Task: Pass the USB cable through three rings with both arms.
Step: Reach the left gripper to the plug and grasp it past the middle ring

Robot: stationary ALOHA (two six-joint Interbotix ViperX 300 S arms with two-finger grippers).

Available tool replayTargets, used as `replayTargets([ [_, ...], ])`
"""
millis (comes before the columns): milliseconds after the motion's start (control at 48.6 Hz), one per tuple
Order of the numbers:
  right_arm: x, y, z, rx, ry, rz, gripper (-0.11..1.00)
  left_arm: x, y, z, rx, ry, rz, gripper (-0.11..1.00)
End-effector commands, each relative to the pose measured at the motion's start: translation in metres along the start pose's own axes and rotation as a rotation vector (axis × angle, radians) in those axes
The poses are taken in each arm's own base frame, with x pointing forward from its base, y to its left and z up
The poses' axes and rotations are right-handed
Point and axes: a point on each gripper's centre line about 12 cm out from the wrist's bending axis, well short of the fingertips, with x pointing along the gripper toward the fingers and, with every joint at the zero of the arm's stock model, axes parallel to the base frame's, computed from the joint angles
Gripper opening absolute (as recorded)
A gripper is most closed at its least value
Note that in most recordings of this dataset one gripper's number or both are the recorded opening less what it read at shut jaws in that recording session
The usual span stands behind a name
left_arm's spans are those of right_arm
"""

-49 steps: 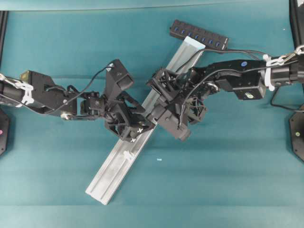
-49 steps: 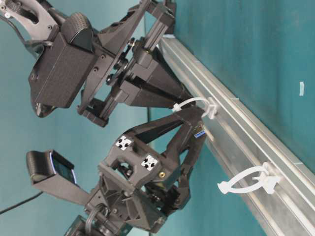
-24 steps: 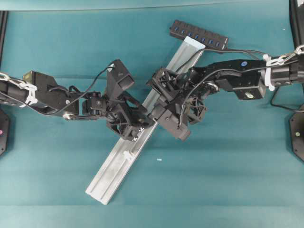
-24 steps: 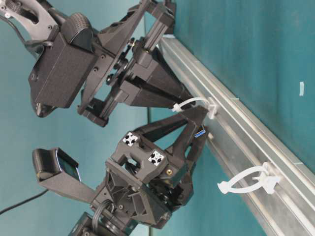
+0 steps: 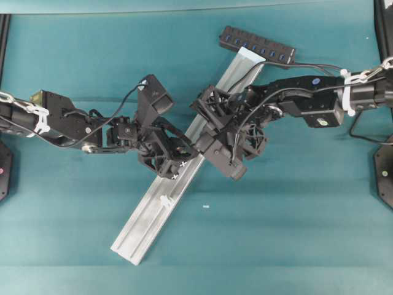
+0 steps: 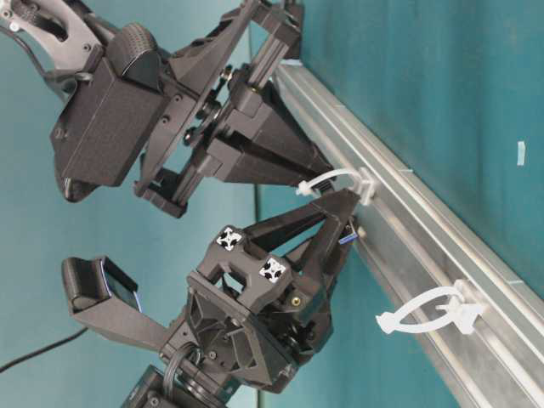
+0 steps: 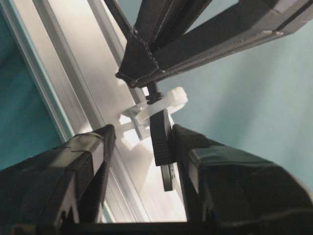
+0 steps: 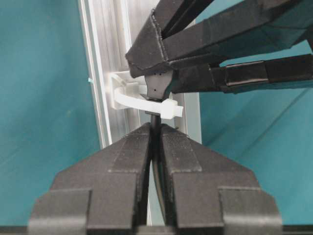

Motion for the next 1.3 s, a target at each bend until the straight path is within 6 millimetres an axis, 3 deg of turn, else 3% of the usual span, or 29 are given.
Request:
replayTargets([
  [0,0.0,0.0,0.002,0.003,-0.004,-0.001,0.07,0.001,-0.016,0.011,0.01,-0.039,-0.047,0.43],
  [309,-0.001,0.003,0.003,0.001,-0.003,0.015,0.11,-0.002,-0.018,0.011,0.005,-0.026,-0.041,0.43],
  [411,-0.003,0.003,0.003,0.003,-0.002,0.019,0.32,-0.004,-0.02,0.006,0.008,-0.009,-0.039,0.42],
  [576,-0.007,0.002,0.003,0.004,-0.009,-0.007,0.8,-0.008,-0.025,0.003,0.019,-0.001,-0.05,0.38],
  [617,-0.009,0.0,0.003,0.005,-0.013,-0.024,0.85,-0.01,-0.026,0.003,0.02,-0.003,-0.053,0.29],
  [679,-0.011,-0.002,0.003,0.011,-0.016,-0.045,0.83,-0.013,-0.027,0.003,0.02,0.001,-0.053,0.18],
  [1029,-0.023,-0.002,0.004,0.028,-0.029,-0.086,0.79,-0.033,-0.025,-0.011,0.007,0.047,-0.04,0.17],
  [1275,-0.023,0.0,0.019,-0.004,-0.052,-0.092,0.79,-0.041,-0.022,-0.016,-0.074,0.056,-0.036,0.12],
])
